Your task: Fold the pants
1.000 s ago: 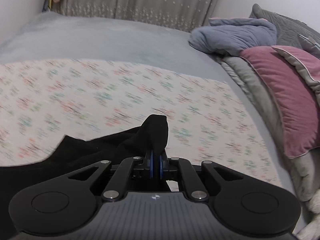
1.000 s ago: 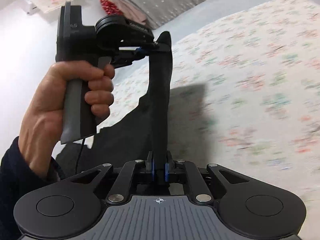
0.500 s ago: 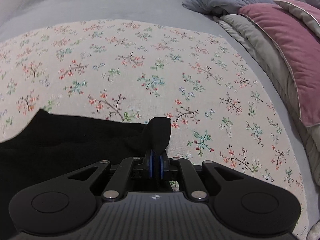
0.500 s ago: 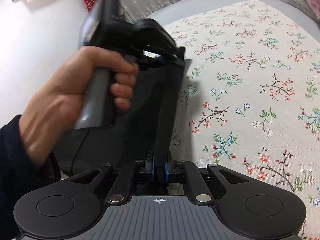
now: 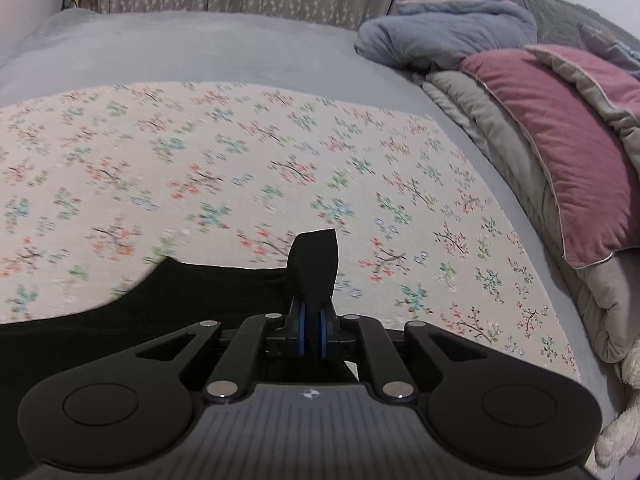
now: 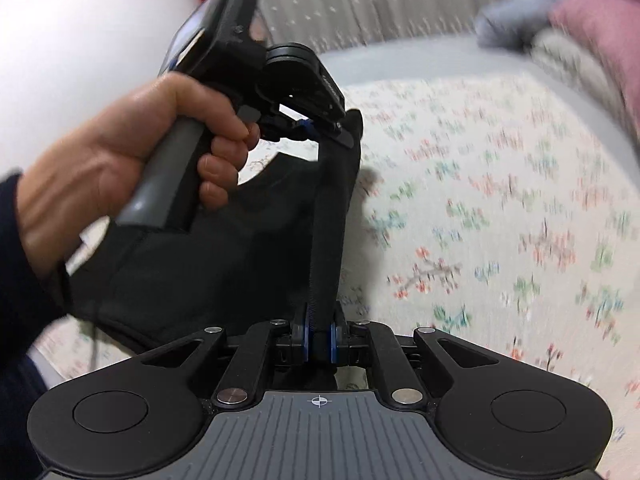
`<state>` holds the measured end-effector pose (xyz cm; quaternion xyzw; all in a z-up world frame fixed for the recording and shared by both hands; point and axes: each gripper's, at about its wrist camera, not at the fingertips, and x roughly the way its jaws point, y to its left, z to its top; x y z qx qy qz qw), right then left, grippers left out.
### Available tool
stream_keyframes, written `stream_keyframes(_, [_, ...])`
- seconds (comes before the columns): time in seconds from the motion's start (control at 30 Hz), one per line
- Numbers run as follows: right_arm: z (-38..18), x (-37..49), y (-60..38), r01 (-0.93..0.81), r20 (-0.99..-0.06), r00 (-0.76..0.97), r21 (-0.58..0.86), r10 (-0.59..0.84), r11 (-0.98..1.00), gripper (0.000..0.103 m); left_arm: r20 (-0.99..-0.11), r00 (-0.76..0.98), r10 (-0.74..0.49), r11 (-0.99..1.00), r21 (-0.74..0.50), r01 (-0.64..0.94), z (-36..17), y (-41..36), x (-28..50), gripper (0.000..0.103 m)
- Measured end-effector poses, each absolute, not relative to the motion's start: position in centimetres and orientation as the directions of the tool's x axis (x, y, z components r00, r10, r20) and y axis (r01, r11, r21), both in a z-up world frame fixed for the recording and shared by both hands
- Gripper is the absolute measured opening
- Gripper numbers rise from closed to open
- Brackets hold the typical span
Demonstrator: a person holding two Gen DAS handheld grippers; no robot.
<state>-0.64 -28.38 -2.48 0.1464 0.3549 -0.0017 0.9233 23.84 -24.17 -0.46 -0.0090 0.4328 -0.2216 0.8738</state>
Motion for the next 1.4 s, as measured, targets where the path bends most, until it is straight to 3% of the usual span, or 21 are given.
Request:
stream_keyframes(0.23, [-1.0, -0.2, -24.5, 0.033, -0.61, 0.79, 0.143, 0.062, 0.989, 0.009, -0.728, 0.53, -0.434, 0.894, -0.275, 0.354, -0.1, -18.6, 23.6, 0.024])
stream_keyframes(0.77, [-1.2, 2.3, -13.5, -0.163, -0.556, 0.822, -0.017, 0.126, 0.987, 0.009, -0.65, 0.563, -0.511, 0.853, -0.305, 0.423, 1.7, -7.7, 23.8, 0.024])
stream_keyframes(0.97, [-1.1, 4.1, -9.9, -0.212, -0.557, 0.813, -0.007, 0.172, 0.977, 0.009, -0.578, 0.584, -0.57, 0.819, -0.463, 0.34, -0.6, -0.1, 24.5, 0.024])
stream_keyframes(1.07, [-1.5, 5.0, -7.6, -0.243, -0.565, 0.803, -0.025, 0.186, 0.97, 0.009, -0.615, 0.559, -0.556, 0.825, -0.492, 0.279, -1.6, 2.0, 25.4, 0.023])
stream_keyframes(1.2, [-2.5, 5.9, -3.7, -0.279, -0.588, 0.787, -0.074, 0.184, 0.957, 0.009, -0.581, 0.58, -0.57, 0.81, -0.514, 0.282, -0.7, 5.0, 25.8, 0.023])
stream_keyframes(1.4, [-1.8, 7.8, 1.4, -0.268, -0.571, 0.803, -0.091, 0.171, 0.959, 0.009, -0.612, 0.558, -0.56, 0.816, -0.524, 0.243, -2.1, 9.5, 28.0, 0.023])
